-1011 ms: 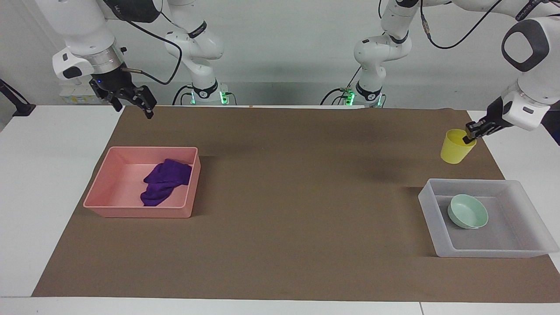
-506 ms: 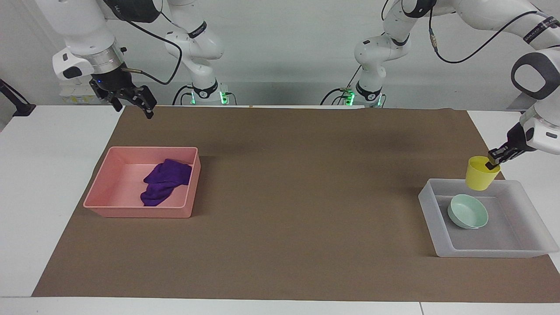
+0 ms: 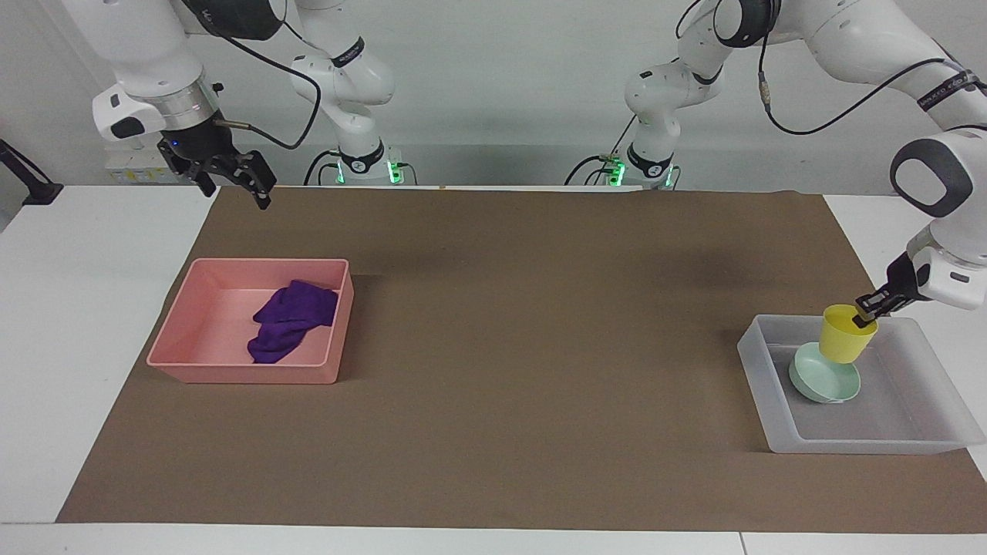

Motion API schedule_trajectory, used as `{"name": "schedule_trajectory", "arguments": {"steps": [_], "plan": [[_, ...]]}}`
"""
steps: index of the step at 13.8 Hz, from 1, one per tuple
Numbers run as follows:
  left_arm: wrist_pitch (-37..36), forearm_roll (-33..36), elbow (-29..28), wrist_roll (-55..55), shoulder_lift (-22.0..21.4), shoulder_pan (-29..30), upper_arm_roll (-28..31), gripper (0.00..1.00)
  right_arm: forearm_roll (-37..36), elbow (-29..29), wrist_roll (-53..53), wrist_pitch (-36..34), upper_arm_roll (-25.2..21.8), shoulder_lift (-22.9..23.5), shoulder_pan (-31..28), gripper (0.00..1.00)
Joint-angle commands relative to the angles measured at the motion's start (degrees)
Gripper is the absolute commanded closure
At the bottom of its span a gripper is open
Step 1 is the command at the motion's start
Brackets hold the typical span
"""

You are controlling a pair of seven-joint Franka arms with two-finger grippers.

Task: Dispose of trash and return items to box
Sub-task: 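Carry the yellow cup with the left gripper into the green bowl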

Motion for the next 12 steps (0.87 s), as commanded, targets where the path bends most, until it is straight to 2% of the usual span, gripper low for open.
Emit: {"name": "schedule_trajectory", "arguments": {"steps": [1, 7, 8, 9, 10, 12], "plan": [[2.15, 1.27, 1.55, 0.35, 3.3, 0.44, -0.3, 1.0, 0.77, -0.14, -1.52, -0.99, 0.21, -0.15, -0.47, 0.0], [3.91, 1.19, 0.93, 0.17, 6.48, 1.76, -0.39, 1.0, 0.77, -0.14, -1.52, -0.99, 0.21, -0.23, -0.47, 0.0], [4.96, 0.75, 0.93, -0.17, 6.74, 1.76, -0.39, 0.75, 0.77, -0.14, -1.52, -0.99, 0.21, -0.15, -0.47, 0.0], [6.63, 0.92, 0.93, 0.26, 6.83, 1.67, -0.39, 0.16, 0.77, -0.14, -1.52, -0.99, 0.21, -0.23, -0.47, 0.0], [7.43, 1.27, 0.93, 1.04, 6.83, 1.49, -0.39, 0.0, 0.77, -0.14, -1.52, -0.99, 0.21, -0.15, -0.56, 0.0], [7.43, 1.45, 1.37, 1.49, 6.22, 0.97, -0.39, 0.0, 0.77, -0.14, -1.52, -0.99, 0.21, -0.23, -0.47, 0.0]]}}
